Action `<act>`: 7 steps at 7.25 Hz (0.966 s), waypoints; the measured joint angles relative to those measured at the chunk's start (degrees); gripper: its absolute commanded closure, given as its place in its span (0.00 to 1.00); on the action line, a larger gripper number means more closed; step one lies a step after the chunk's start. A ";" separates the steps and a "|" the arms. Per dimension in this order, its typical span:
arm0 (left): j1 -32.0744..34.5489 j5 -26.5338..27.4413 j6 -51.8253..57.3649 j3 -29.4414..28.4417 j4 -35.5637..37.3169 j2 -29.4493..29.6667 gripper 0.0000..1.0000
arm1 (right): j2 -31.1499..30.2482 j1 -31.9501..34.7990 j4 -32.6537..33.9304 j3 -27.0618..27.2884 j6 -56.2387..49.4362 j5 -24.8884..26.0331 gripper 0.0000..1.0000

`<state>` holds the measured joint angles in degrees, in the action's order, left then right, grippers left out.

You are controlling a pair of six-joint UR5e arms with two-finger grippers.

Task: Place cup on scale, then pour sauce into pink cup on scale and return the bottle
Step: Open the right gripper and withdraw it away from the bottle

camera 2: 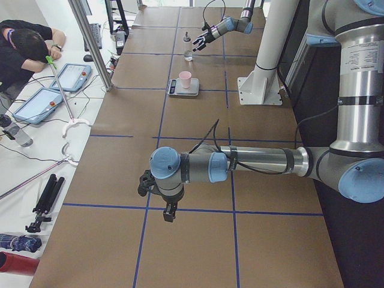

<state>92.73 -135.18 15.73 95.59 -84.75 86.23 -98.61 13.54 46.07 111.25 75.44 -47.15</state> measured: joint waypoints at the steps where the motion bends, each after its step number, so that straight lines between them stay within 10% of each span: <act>1: 0.00 0.00 0.00 0.02 0.01 0.07 0.00 | -2.00 0.00 0.06 2.56 -0.02 -1.34 0.00; 7: 0.12 0.00 0.00 0.28 0.04 0.24 0.00 | -8.17 7.44 0.41 13.77 -4.01 -13.28 0.00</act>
<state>92.85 -135.18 15.73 95.87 -84.71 86.47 -106.79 20.98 46.48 125.02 71.43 -60.43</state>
